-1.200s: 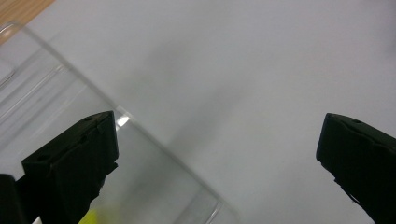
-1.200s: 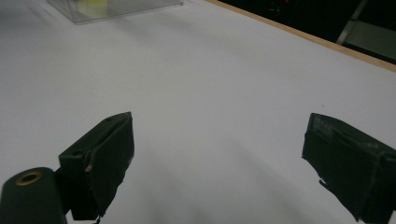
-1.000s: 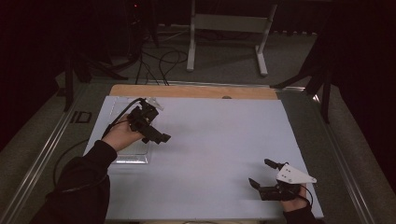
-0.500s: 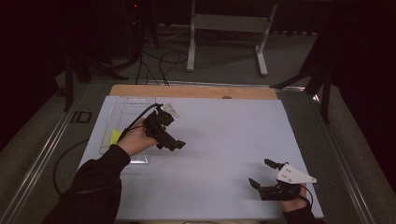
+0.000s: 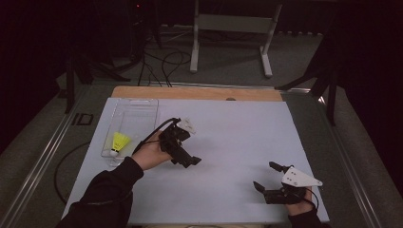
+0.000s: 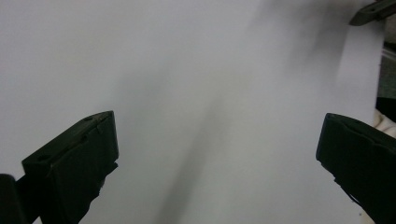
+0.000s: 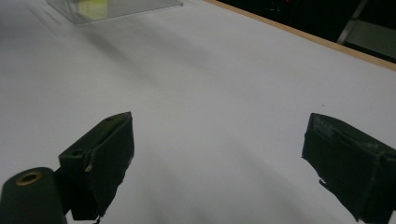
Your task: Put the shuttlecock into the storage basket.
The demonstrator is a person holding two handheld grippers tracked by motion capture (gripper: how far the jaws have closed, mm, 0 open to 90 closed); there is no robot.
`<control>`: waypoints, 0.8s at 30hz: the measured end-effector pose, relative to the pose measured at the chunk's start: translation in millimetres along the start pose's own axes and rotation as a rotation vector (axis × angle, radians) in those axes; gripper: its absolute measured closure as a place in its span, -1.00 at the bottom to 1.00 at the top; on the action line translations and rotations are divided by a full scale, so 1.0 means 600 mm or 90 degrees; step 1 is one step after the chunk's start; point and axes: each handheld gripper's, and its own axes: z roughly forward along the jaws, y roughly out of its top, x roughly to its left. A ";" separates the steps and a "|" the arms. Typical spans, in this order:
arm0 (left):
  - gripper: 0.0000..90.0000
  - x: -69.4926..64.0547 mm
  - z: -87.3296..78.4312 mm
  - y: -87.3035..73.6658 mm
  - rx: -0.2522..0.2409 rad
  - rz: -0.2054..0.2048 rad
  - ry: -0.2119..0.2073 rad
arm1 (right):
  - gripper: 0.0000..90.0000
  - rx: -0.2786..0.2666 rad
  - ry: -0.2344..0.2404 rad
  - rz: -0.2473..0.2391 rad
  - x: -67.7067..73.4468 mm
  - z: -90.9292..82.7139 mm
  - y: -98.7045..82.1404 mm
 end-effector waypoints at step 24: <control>-1.00 -0.054 0.042 -0.079 -0.001 0.042 -0.040 | -0.79 0.000 0.002 -0.003 0.000 0.000 0.000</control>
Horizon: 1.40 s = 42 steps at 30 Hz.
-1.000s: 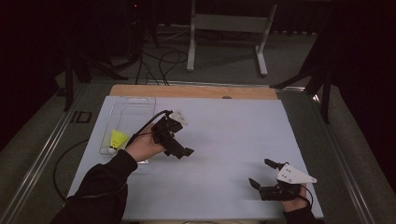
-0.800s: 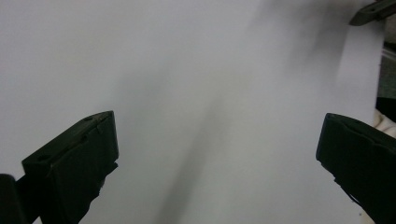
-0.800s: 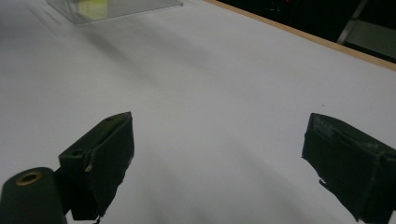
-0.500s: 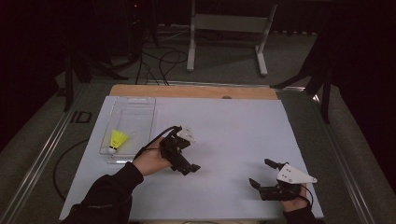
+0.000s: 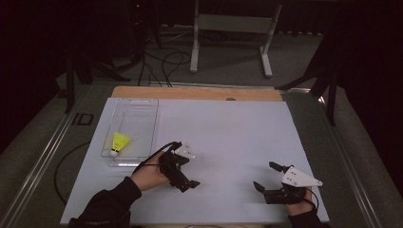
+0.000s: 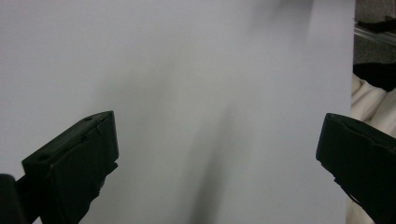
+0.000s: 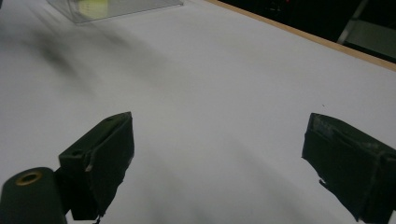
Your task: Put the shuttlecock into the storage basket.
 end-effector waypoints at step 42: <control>-1.00 -0.026 -0.062 -0.226 -0.082 -0.078 0.023 | -0.79 0.014 0.008 -0.002 0.002 0.005 -0.001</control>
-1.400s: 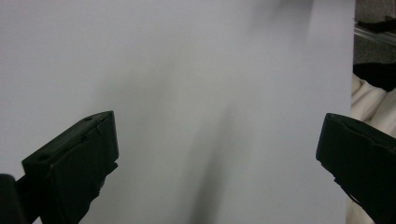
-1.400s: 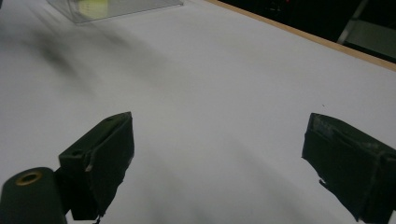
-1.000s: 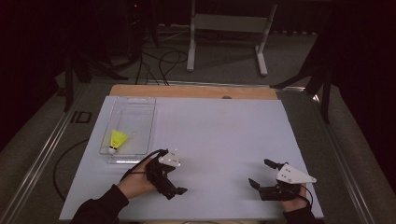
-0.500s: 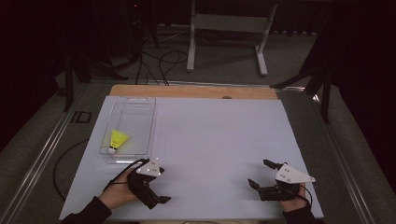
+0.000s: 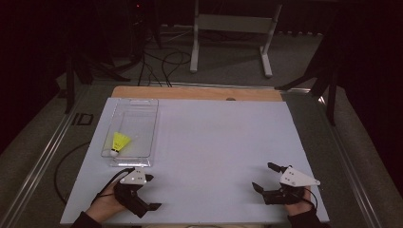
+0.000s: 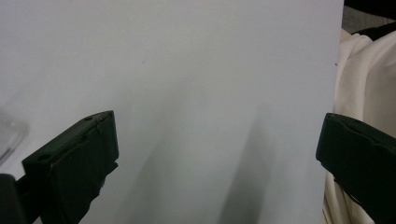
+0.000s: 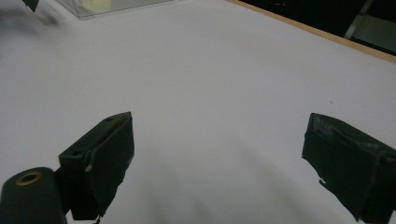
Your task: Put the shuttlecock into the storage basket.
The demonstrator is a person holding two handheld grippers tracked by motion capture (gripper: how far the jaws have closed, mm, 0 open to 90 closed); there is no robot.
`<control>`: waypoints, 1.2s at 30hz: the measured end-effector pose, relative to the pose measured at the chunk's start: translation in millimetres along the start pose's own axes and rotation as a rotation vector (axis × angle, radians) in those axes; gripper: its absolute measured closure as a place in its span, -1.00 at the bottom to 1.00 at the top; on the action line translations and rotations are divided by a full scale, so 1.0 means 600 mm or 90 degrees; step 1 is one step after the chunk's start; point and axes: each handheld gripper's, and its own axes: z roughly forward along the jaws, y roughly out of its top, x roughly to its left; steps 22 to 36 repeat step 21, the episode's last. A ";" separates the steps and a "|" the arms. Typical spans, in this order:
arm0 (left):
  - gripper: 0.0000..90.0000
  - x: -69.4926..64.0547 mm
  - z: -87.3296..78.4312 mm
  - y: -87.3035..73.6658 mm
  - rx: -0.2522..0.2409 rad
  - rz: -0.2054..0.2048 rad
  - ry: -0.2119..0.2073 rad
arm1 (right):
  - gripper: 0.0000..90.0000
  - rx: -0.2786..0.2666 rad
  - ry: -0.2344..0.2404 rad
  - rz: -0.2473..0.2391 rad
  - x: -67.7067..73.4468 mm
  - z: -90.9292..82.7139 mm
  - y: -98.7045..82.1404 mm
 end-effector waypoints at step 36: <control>-1.00 0.005 -0.005 -0.026 -0.016 -0.014 0.003 | -0.79 0.004 0.006 -0.002 0.000 0.001 -0.003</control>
